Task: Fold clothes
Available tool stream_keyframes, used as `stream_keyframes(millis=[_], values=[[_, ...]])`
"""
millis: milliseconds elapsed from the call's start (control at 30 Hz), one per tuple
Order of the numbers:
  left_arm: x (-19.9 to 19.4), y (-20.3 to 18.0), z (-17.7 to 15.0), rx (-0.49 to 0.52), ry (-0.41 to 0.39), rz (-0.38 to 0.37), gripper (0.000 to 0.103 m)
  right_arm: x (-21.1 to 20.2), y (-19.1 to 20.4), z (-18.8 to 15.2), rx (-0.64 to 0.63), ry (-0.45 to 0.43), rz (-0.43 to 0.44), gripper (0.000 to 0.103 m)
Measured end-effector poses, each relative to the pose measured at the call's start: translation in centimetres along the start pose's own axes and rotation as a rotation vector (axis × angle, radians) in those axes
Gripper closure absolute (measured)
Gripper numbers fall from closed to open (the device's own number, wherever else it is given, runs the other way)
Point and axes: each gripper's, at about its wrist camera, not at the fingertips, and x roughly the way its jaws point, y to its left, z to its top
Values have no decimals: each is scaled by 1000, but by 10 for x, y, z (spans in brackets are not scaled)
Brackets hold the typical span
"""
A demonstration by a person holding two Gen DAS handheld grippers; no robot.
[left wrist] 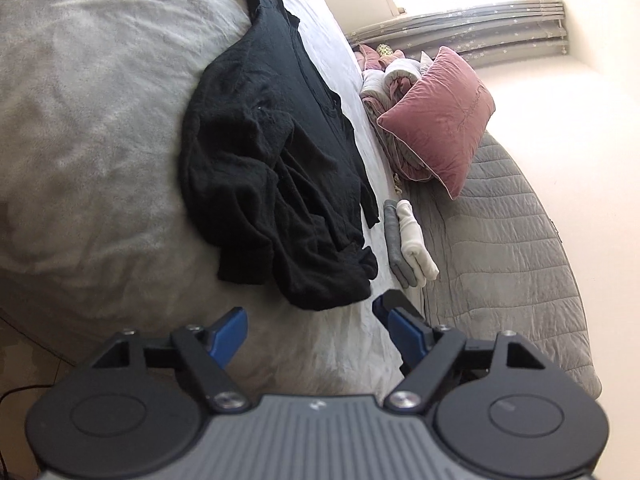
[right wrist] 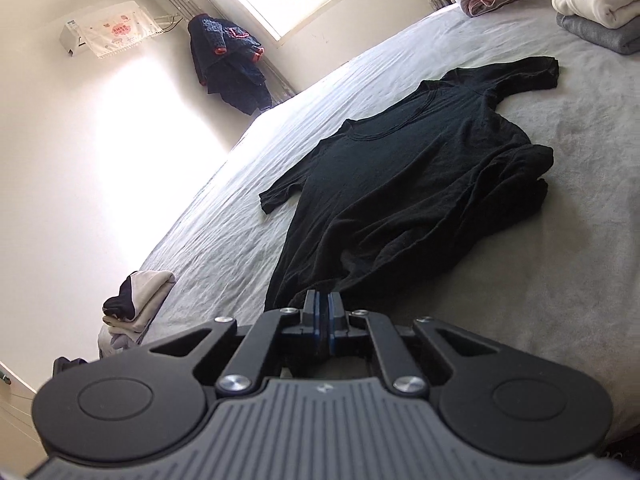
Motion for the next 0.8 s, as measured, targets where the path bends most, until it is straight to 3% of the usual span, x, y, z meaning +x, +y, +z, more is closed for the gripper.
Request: stream_keyframes(millis=[167,267,367,400,433,500,633,800], values=[[-8,3,6,13,-18,46,24,0,-4,-15,-47,64,-77,97],[-8,0,11,30,-30,71,24,5,-10,-11,-75,81,-137,88],[-10,-7,19,78,-56,123,24,9,-20,1,-78,71,-174,86],[-11,-9,21,99,-68,146,24,11,-23,6,-85,60,-192,79],[-12,-11,24,120,-80,169,25,12,-25,11,-92,50,-210,65],[-13,-15,31,153,-104,217,25,13,-31,24,-116,8,-262,57],[-14,-17,43,190,-140,320,26,15,-50,53,-99,-67,-371,57],[-11,-9,54,199,-164,367,29,17,-90,83,44,-108,-394,57]])
